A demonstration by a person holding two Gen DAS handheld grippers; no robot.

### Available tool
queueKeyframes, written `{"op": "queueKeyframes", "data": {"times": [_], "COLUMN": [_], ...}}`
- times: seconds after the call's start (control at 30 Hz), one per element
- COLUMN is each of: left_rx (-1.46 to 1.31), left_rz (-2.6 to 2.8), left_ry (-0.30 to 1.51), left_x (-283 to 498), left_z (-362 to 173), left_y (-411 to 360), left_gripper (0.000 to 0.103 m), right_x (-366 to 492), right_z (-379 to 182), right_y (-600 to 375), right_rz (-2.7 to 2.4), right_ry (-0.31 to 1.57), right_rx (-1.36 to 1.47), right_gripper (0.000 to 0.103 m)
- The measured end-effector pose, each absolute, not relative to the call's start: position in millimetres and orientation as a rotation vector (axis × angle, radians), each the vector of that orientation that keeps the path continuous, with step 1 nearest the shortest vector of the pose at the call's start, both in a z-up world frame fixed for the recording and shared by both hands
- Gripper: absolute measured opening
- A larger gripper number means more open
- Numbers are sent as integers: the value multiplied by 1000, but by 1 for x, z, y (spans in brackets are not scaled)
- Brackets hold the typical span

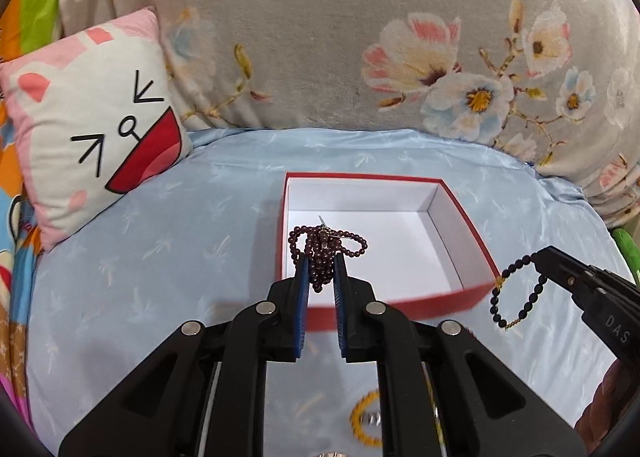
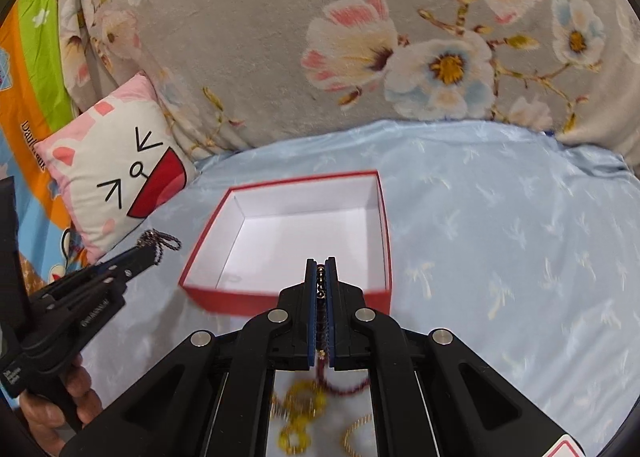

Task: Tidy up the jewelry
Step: 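Carry both bracelets into the red box and open both tools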

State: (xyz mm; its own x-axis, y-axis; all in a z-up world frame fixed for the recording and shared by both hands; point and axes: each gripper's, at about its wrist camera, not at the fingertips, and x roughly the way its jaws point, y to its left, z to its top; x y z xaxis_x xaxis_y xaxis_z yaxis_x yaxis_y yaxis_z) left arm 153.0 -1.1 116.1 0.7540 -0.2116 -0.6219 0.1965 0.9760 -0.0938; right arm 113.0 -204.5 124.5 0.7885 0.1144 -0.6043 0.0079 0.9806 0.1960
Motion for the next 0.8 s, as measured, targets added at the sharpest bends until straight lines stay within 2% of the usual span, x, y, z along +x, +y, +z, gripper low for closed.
{"op": "queueKeyframes", "data": {"times": [0.23,0.5,0.57,0.63,0.73,0.8], "left_rx": [-3,22,15,5,-24,-48], "left_rz": [-220,-209,-210,-181,-175,-174], "left_ry": [710,764,772,769,755,747], "left_x": [221,268,275,276,268,259], "left_z": [103,75,70,69,75,80], "left_y": [-27,-40,-41,-36,-26,-19], "left_gripper": [12,12,20,26,38,38], "right_x": [185,256,267,266,249,233], "right_z": [118,81,76,77,81,83], "right_y": [-199,-201,-203,-206,-215,-219], "right_rz": [95,85,53,5,-1,-7], "right_ry": [701,772,774,758,741,739], "right_rx": [170,166,159,137,158,163], "right_gripper": [4,4,12,25,28,29]}}
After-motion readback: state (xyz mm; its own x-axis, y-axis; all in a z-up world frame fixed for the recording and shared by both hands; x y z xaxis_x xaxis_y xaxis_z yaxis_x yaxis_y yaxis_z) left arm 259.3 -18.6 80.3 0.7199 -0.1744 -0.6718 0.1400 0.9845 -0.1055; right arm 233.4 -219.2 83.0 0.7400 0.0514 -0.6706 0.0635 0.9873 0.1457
